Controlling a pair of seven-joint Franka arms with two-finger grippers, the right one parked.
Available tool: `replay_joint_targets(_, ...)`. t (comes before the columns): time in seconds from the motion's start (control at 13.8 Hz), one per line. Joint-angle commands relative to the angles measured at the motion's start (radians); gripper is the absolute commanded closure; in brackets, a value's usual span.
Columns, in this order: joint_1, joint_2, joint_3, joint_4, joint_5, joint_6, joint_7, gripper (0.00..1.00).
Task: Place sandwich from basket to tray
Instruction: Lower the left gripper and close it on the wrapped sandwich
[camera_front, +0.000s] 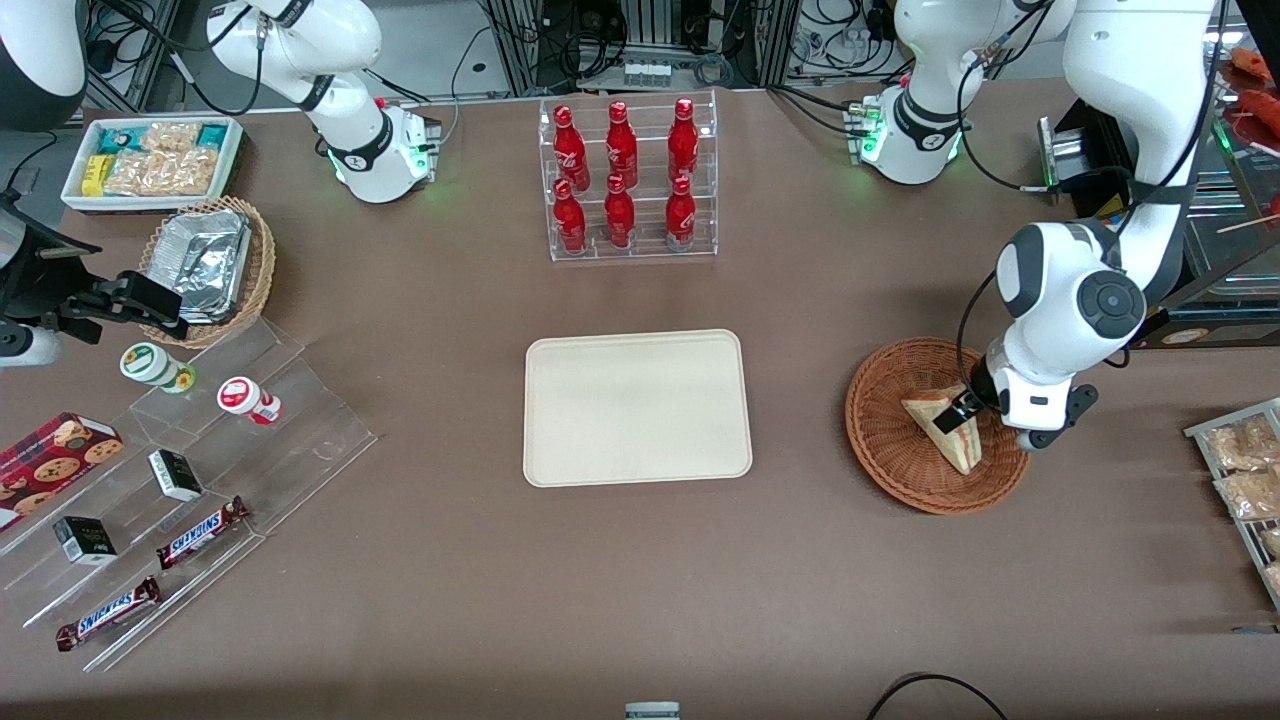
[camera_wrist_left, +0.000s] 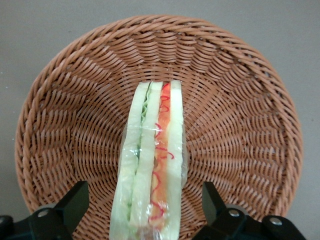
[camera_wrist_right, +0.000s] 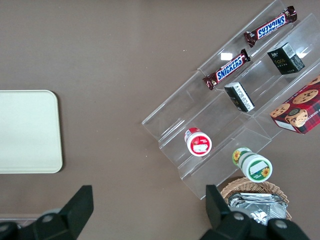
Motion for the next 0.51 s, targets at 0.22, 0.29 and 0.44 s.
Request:
replay_joint_targets(0.22, 0.003, 0.023, -0.004, -0.006, -0.005, 0.017, -0.040, 0.19)
replay_joint_targets(0.29, 0.002, 0.025, -0.004, -0.006, -0.005, 0.013, -0.063, 0.64)
replay_joint_targets(0.44, 0.002, 0.019, -0.004, -0.006, -0.005, 0.008, -0.066, 1.00)
